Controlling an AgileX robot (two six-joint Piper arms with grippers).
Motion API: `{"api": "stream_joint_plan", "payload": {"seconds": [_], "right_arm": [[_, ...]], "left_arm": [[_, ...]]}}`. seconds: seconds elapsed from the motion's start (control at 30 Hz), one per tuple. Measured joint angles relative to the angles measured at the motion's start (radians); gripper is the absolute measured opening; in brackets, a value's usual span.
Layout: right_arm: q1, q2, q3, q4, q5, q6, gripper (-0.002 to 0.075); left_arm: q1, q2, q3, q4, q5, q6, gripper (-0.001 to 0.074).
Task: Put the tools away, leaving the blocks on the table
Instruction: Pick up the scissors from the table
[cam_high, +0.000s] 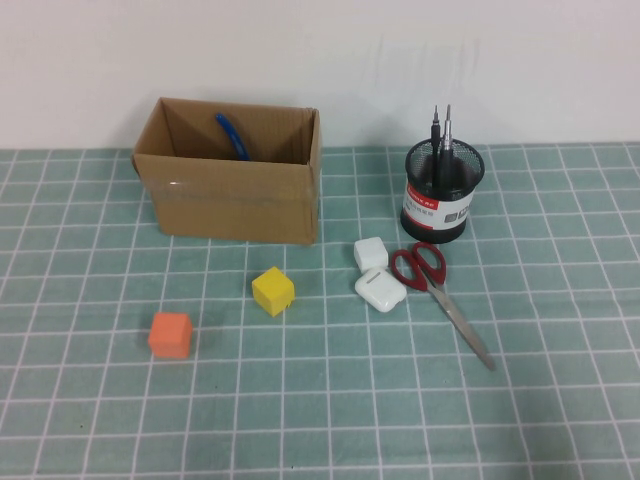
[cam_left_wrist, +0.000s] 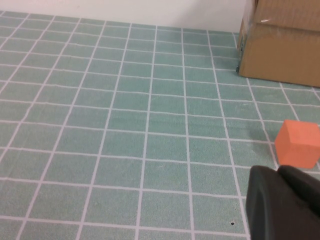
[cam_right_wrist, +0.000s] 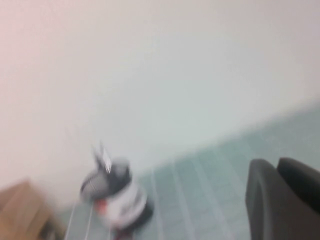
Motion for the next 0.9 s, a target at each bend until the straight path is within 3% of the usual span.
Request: {"api": "stream_joint_plan", "payload": {"seconds": [0.17, 0.37, 0.47, 0.7, 0.9], "right_arm": [[0.0, 0.166, -0.214, 0.051, 0.346, 0.003, -0.001], [0.0, 0.488, -0.489, 0.031, 0.766, -0.111, -0.001], [0.0, 0.673, -0.58, 0.003, 0.884, -0.188, -0.001], [0.038, 1.052, -0.757, -0.028, 0.941, -0.318, -0.001], [0.25, 1.316, -0.94, -0.061, 0.912, -0.373, -0.001]], "left_arm": [[0.0, 0.0, 0.0, 0.0, 0.0, 0.0, -0.0003], [0.0, 0.0, 0.0, 0.0, 0.0, 0.0, -0.0003], [0.0, 0.0, 0.0, 0.0, 0.0, 0.0, -0.0003], [0.0, 0.0, 0.0, 0.0, 0.0, 0.0, -0.0003], [0.0, 0.0, 0.0, 0.0, 0.0, 0.0, -0.0003]]}}
